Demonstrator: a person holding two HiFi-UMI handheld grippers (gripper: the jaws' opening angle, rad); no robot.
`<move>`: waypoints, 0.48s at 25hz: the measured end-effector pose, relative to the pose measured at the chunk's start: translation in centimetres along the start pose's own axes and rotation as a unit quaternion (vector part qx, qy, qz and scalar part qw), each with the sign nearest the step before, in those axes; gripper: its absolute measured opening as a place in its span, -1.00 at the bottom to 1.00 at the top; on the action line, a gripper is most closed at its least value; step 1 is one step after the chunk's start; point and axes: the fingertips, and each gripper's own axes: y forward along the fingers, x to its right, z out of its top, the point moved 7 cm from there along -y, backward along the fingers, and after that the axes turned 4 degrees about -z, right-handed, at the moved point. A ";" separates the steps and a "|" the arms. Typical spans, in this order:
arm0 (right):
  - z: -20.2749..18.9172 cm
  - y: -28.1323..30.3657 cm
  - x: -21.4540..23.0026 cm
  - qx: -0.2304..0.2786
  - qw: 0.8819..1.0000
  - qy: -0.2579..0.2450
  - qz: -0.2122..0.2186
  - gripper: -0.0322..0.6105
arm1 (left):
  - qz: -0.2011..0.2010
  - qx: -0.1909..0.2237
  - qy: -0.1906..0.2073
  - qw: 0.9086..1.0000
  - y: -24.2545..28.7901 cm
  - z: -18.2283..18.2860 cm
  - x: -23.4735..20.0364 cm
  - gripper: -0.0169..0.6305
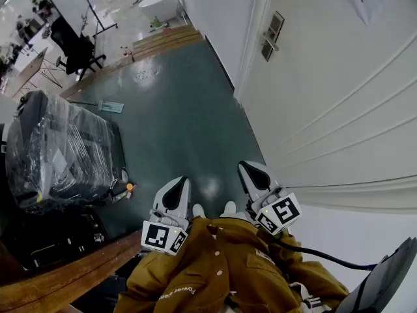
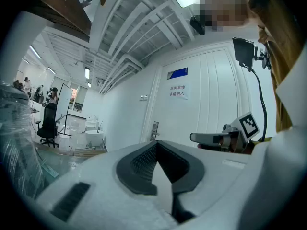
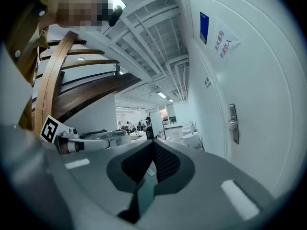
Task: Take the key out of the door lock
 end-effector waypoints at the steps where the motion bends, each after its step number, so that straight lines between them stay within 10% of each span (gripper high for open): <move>1: 0.0 0.0 0.2 0.000 1.000 0.000 0.000 -0.89 | -0.001 0.001 0.001 1.000 0.2 0.0 0.1 -0.96; 12: 1.0 -0.2 0.6 0.014 1.000 0.011 0.025 -0.89 | -0.008 -0.005 -0.001 1.000 1.1 -0.1 0.7 -0.96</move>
